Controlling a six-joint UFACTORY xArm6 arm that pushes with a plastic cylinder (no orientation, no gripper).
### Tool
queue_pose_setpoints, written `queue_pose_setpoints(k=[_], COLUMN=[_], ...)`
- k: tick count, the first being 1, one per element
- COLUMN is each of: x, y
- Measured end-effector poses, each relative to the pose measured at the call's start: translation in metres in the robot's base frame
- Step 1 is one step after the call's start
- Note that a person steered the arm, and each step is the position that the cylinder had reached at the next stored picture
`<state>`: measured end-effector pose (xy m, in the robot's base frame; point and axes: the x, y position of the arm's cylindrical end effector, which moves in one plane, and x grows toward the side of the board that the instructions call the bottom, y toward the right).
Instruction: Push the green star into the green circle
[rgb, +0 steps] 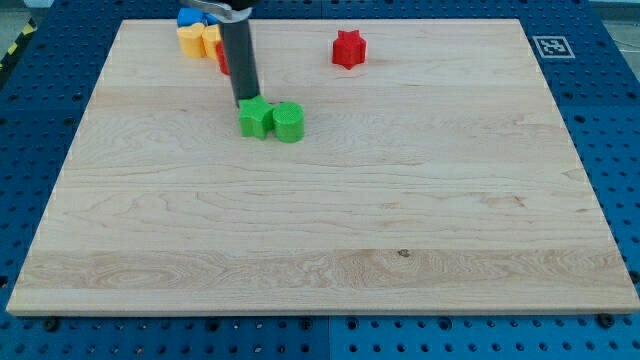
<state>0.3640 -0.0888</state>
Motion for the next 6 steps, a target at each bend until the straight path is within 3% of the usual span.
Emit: queue_pose_setpoints(k=[2,4,5,6], x=[0.007,0.047,0.050,0.031], y=[-0.048,0.064,0.069,-0.007])
